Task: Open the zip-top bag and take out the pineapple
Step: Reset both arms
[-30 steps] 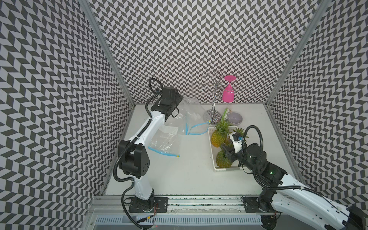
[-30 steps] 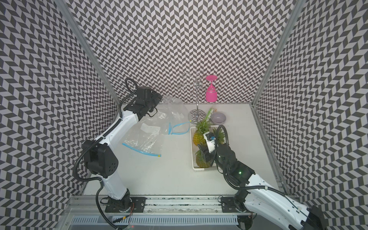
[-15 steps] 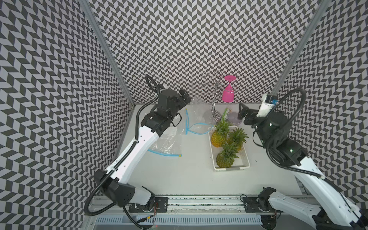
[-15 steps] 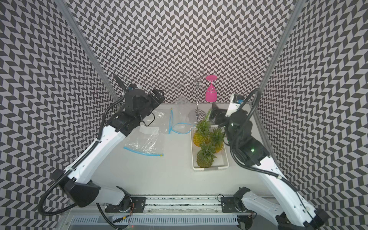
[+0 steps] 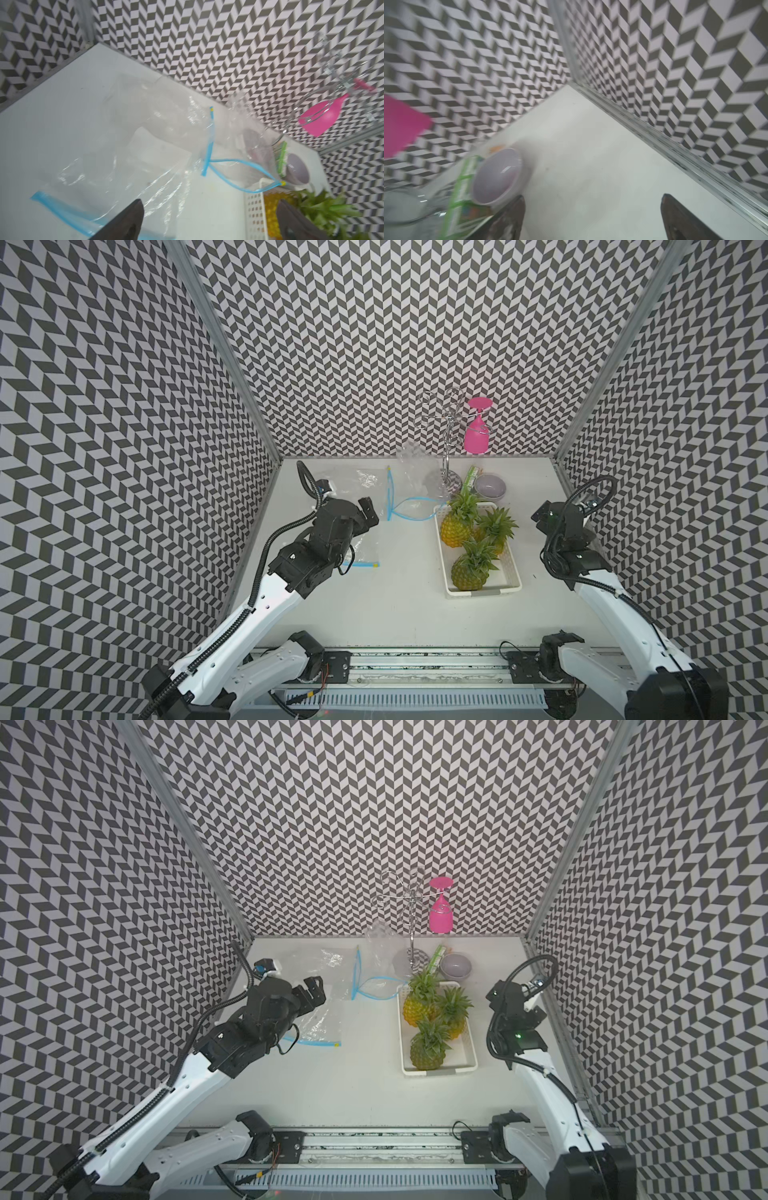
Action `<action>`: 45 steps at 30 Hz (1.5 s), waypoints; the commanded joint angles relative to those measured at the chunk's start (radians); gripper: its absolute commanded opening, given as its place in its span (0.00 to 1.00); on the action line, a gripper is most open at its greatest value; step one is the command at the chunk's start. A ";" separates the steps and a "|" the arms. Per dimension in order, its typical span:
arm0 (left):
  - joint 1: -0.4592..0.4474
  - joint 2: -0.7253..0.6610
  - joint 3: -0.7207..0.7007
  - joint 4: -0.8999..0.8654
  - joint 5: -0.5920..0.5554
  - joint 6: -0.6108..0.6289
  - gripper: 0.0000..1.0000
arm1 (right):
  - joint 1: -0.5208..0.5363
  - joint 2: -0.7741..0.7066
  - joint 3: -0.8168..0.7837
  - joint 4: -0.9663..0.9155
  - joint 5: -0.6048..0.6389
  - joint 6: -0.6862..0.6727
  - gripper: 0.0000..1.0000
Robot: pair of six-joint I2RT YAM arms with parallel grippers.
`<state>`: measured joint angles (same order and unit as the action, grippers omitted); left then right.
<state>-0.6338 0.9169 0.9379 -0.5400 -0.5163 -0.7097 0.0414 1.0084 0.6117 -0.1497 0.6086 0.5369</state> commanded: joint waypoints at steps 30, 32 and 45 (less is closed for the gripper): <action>0.611 0.404 -0.612 1.377 0.204 0.624 1.00 | 0.044 0.568 -0.418 1.571 -0.305 -0.516 1.00; 0.669 0.452 -0.665 1.536 0.284 0.596 1.00 | 0.047 0.560 -0.409 1.539 -0.289 -0.507 1.00; 0.618 0.647 -0.698 1.828 0.440 0.700 1.00 | 0.047 0.565 -0.412 1.551 -0.290 -0.511 1.00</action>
<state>-0.0139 1.5562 0.2096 1.1980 -0.0559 -0.0402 0.0830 1.5593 0.1997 1.3334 0.3031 0.0410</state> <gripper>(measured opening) 0.997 0.996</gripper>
